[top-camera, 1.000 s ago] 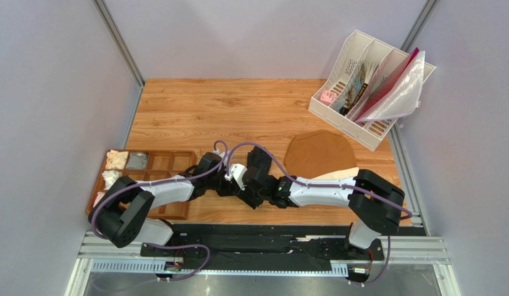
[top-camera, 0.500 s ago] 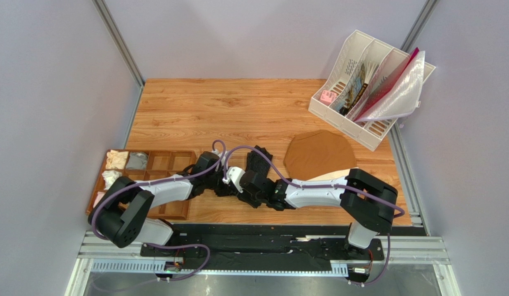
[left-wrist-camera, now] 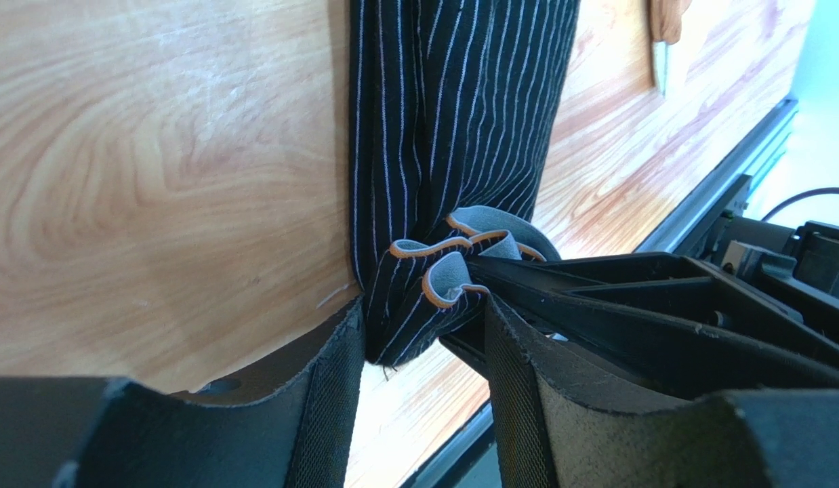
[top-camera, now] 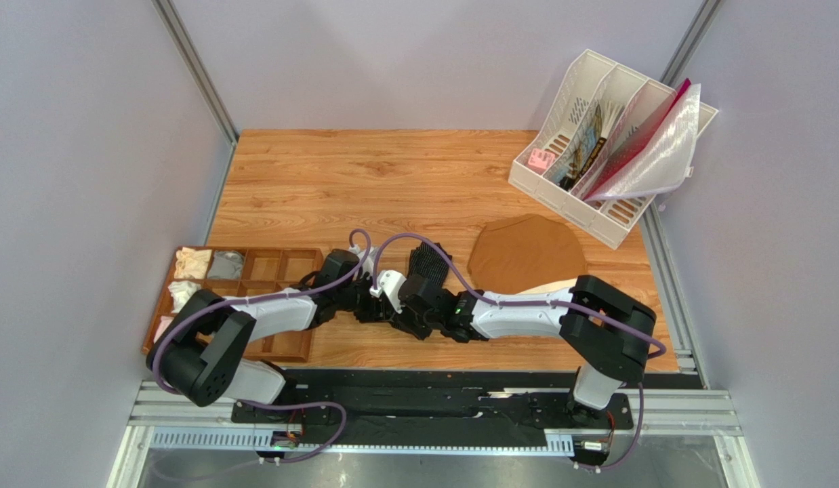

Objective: Roll the underwear
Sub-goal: Roll the underwear to the center of the board.

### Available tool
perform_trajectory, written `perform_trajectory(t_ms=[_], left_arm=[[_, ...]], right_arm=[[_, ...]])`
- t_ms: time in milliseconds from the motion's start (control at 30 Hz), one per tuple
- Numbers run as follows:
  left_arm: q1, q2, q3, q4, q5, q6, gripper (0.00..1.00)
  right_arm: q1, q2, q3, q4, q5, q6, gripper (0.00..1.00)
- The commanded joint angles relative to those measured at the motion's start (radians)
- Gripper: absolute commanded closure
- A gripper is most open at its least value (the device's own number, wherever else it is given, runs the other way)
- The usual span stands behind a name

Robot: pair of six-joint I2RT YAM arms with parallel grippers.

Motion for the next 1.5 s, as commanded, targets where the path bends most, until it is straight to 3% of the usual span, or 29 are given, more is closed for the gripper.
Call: perform_trajectory(t_ms=[0,133,300,567,933,1333,1467], left_arm=[[-0.006,0.059,-0.057,0.034,-0.101,0.032,0.47],[-0.006,0.047,-0.072,0.051,-0.129,0.037,0.48],[-0.006,-0.074,-0.087,-0.048,-0.239,0.07,0.47],[-0.006,-0.111,-0.095,-0.052,-0.261,0.067,0.46],[-0.009,-0.019,-0.149,0.194,-0.141,0.06,0.48],[-0.029,-0.111,-0.231,0.16,-0.144,0.049,0.51],[-0.029,-0.079,-0.224,0.189,-0.135,0.058,0.6]], right_arm=[[-0.005,0.035,-0.048,-0.035,-0.09,0.014,0.78],[-0.011,0.035,-0.051,-0.035,-0.102,0.015,0.78],[-0.016,0.033,-0.048,-0.042,-0.11,0.014,0.78],[-0.018,0.039,-0.038,-0.051,-0.122,0.011,0.78],[-0.019,0.053,-0.029,-0.052,-0.137,0.011,0.78],[-0.054,0.05,-0.032,-0.031,-0.18,0.014,0.78],[-0.057,0.052,-0.031,-0.025,-0.197,0.014,0.78]])
